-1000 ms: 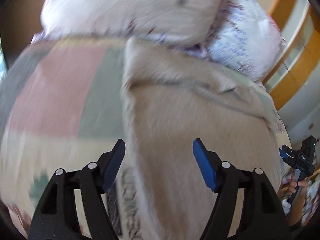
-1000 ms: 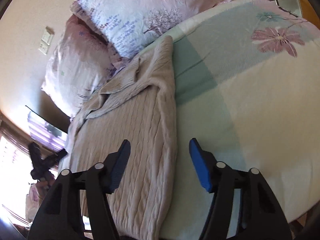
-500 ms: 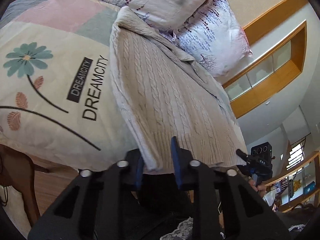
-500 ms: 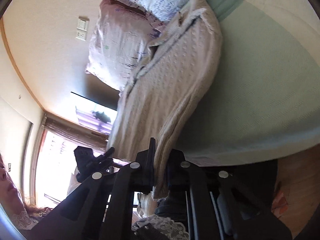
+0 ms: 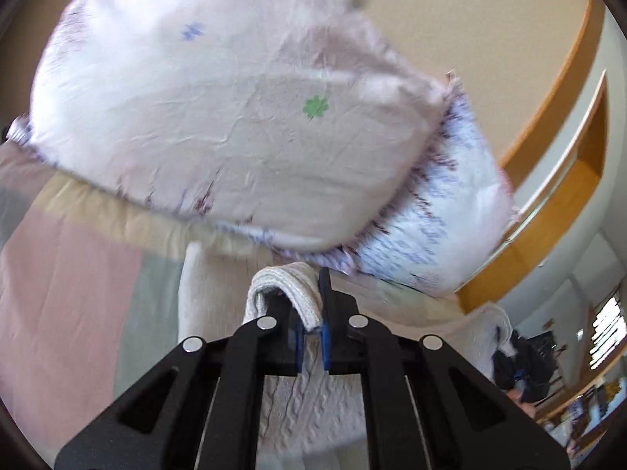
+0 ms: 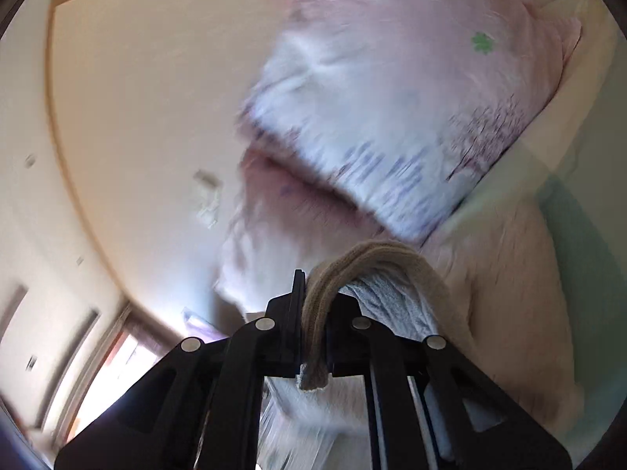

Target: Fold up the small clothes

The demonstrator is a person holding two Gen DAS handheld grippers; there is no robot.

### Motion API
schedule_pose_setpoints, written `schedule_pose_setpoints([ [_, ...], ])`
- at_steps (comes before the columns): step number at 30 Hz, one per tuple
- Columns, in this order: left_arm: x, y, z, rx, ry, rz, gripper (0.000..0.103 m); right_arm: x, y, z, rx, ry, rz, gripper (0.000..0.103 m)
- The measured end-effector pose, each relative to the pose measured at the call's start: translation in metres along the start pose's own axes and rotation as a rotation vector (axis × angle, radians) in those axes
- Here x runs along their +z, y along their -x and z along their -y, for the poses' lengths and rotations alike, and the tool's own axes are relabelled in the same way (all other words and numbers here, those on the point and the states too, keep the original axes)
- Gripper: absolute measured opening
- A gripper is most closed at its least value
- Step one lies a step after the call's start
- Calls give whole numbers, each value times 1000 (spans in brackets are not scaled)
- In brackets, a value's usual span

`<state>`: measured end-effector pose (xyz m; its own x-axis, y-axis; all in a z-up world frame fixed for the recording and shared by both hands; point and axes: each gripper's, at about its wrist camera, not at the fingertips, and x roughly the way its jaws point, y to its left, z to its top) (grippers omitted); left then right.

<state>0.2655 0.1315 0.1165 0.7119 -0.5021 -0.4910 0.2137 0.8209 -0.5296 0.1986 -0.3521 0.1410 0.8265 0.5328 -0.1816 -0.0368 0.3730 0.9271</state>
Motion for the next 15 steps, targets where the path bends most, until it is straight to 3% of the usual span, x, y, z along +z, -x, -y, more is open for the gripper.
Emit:
schedule_pose_setpoints([
  [1, 7, -22, 0, 41, -12, -25, 11, 12, -23, 16, -68, -29, -1, 10],
  [2, 13, -46, -6, 93, -7, -60, 12, 20, -42, 29, -154, -44, -20, 21],
  [3, 15, -59, -14, 137, 18, -90, 26, 26, -63, 44, -285, -54, -66, 46],
  [4, 16, -65, -23, 166, 56, -113, 43, 25, -68, 51, -345, -59, -91, 59],
  [5, 15, -62, -36, 154, 106, -116, 50, 25, -70, 58, -391, -68, -107, 69],
  [7, 17, -46, -52, 90, 143, -100, 71, 24, -56, 57, -363, -20, -77, 85],
  [8, 17, -39, -58, 82, 146, -114, 72, 23, -47, 55, -366, 19, -51, 94],
  [10, 12, -30, -72, 57, 163, -163, 72, 24, -33, 51, -365, 68, -15, 95],
  [15, -8, -39, -83, 8, 187, -291, 71, 20, -27, 58, -331, 39, -75, 95],
])
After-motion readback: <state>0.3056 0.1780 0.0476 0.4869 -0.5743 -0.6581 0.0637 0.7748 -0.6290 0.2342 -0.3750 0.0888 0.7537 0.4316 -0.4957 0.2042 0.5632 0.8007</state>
